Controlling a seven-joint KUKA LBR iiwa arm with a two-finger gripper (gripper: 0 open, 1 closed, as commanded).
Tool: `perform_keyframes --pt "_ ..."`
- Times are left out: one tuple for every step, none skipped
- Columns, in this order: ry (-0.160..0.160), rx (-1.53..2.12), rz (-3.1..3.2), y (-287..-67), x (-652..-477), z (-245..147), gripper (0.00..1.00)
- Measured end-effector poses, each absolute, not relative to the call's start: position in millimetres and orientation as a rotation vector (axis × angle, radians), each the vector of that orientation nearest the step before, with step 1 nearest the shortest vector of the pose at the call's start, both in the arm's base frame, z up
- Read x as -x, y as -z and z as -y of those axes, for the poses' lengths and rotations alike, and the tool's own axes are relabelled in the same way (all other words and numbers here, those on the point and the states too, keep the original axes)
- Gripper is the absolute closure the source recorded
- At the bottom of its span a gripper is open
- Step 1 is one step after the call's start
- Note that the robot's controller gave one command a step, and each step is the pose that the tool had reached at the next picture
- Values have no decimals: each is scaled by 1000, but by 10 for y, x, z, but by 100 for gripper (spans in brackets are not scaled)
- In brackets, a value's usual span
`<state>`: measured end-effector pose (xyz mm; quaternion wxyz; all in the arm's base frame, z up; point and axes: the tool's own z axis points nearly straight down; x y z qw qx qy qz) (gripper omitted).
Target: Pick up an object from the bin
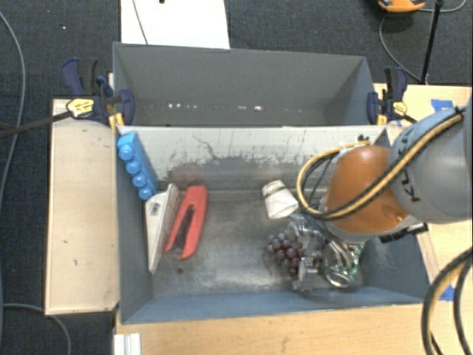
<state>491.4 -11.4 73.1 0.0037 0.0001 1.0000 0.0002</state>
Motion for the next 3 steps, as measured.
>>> perform_keyframes --pt "-4 -216 -3124 -722 -4850 27 100" --pt "-4 -216 -3124 -722 -4850 27 100" --pt "-4 -216 -3124 -748 -4846 27 100"
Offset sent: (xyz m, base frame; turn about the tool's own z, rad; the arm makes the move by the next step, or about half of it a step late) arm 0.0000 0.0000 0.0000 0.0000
